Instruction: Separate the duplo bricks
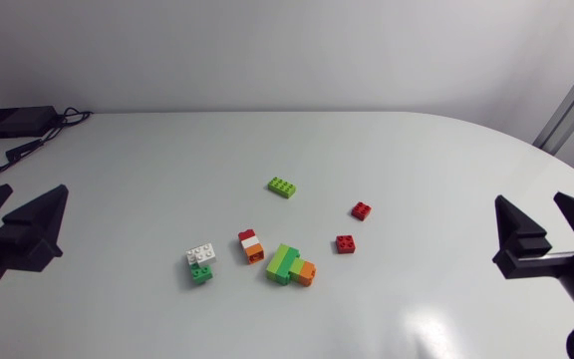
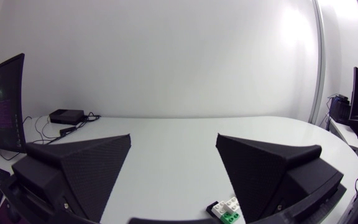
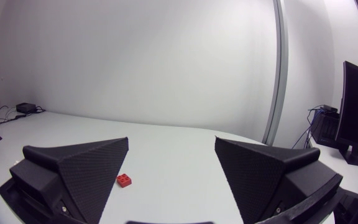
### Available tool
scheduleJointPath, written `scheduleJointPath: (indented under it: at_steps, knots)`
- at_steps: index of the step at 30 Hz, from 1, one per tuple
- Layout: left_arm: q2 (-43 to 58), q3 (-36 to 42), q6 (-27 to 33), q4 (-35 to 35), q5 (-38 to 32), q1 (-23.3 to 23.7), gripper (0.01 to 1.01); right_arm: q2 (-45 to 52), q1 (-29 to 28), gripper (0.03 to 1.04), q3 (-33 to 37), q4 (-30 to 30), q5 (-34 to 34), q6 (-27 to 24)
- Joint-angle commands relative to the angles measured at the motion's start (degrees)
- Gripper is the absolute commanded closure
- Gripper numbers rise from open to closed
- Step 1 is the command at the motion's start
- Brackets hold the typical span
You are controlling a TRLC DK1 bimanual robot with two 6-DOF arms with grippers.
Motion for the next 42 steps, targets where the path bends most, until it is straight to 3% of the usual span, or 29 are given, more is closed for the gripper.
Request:
scheduleJointPath:
  at_steps: [1, 6, 11, 20, 23, 29, 34, 42]
  knots:
    - [3.3, 3.4, -2.4, -1.6, 0.1, -1.8, 0.074, 4.0, 0.8, 0.06, 3.4, -0.9, 0.0, -0.7]
    - [7.7, 6.2, -4.1, -2.7, -0.1, -4.0, 0.074, 8.9, 1.0, 0.06, 5.1, 0.2, -0.5, -1.2]
    - [18.6, 11.8, -1.7, -7.4, -0.3, -7.3, 0.072, 17.9, 1.7, 0.06, 8.3, 0.4, -0.8, -1.4]
    - [32.5, 14.2, -1.1, -6.8, -0.4, -14.4, 0.072, 31.1, 5.7, 0.06, 10.9, 0.7, -3.9, -1.8]
    - [37.4, 15.0, 2.5, -7.0, 0.4, -16.1, 0.070, 34.4, 7.8, 0.06, 11.9, 0.4, -4.3, -1.8]
    - [47.2, 17.2, 19.8, -6.1, 6.1, -16.8, 0.070, 40.1, 10.8, 0.06, 13.4, 0.6, -6.8, -1.8]
    - [54.9, 20.3, 21.3, -6.4, 8.3, -17.8, 0.052, 46.4, 12.6, 0.06, 14.4, 1.3, -9.6, -1.7]
    - [61.2, 24.3, 26.3, -7.9, 10.3, -24.6, 0.051, 57.9, 13.5, 0.06, 19.0, -0.2, -16.1, -1.7]
